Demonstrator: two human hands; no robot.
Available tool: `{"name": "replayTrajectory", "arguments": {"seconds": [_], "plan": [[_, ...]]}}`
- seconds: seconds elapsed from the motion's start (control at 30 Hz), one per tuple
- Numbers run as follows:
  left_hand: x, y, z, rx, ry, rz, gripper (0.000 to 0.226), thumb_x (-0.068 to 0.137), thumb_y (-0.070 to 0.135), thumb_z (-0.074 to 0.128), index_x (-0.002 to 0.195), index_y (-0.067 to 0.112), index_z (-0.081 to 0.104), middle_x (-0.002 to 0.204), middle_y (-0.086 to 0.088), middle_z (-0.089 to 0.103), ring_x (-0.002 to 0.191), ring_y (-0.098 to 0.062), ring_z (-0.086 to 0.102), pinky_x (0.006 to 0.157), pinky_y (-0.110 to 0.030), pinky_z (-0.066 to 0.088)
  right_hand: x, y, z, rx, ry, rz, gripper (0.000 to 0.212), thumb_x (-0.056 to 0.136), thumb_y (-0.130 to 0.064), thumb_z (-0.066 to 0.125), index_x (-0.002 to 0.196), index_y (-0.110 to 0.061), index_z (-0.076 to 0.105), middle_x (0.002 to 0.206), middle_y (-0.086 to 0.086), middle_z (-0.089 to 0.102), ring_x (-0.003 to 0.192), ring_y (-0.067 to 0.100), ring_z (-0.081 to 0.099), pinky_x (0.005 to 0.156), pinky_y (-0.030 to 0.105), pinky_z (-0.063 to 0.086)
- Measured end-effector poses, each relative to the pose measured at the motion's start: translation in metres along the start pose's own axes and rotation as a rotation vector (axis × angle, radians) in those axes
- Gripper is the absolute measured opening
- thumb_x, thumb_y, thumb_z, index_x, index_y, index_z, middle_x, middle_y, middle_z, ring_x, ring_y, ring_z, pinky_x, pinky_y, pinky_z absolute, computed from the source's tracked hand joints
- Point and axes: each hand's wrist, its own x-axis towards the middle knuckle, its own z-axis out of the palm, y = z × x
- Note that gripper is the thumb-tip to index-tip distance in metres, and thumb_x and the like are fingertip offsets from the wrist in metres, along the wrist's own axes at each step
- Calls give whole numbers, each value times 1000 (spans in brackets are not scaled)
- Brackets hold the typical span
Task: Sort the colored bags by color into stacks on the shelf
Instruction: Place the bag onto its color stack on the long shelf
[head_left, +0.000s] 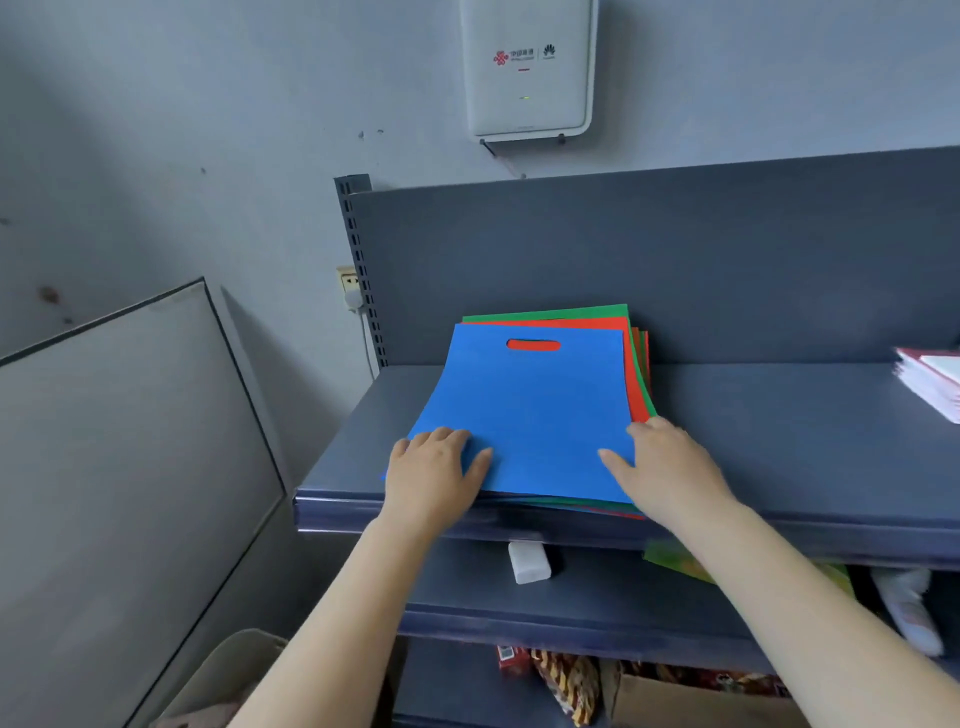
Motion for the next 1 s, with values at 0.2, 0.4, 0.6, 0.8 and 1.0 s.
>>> {"name": "replayTrajectory", "arguments": {"seconds": [0.2, 0.4, 0.6, 0.8, 1.0], "plan": [[10, 7, 14, -102, 38, 144, 50, 96, 52, 34, 136, 26, 48, 143, 10, 46, 135, -12, 35, 108, -26, 17, 14, 18, 11, 133, 128, 229, 41, 91, -47, 53, 73, -10, 48, 78, 1, 42, 74, 23, 47, 53, 32, 29], [20, 11, 10, -161, -53, 253, 53, 96, 55, 32, 141, 30, 42, 151, 11, 35, 141, -10, 25, 113, -26, 16, 22, 26, 12, 412, 338, 212, 9, 84, -12, 68, 84, -13, 59, 84, 1, 60, 82, 24, 55, 67, 32, 39], [39, -11, 2, -273, -5, 144, 42, 95, 46, 46, 130, 24, 56, 137, 9, 53, 128, -15, 44, 101, -28, 34, 32, 48, 14, 619, 540, 225, 21, 86, -1, 60, 81, -21, 58, 68, -22, 55, 69, 18, 55, 56, 20, 41], [58, -41, 8, -437, -53, -209, 51, 85, 45, 63, 128, 17, 55, 125, -2, 59, 112, -23, 55, 92, -37, 45, 45, 64, 17, 956, 514, 316, 26, 90, -4, 55, 81, -28, 63, 81, -12, 69, 77, 18, 60, 62, 23, 44], [68, -55, 3, -577, 47, -322, 20, 79, 25, 75, 96, 17, 67, 80, 2, 59, 78, -23, 57, 60, -27, 37, 47, 61, 13, 1095, 456, 301, 37, 93, -4, 52, 78, -35, 66, 76, -18, 71, 66, -1, 65, 53, 16, 49]]}}
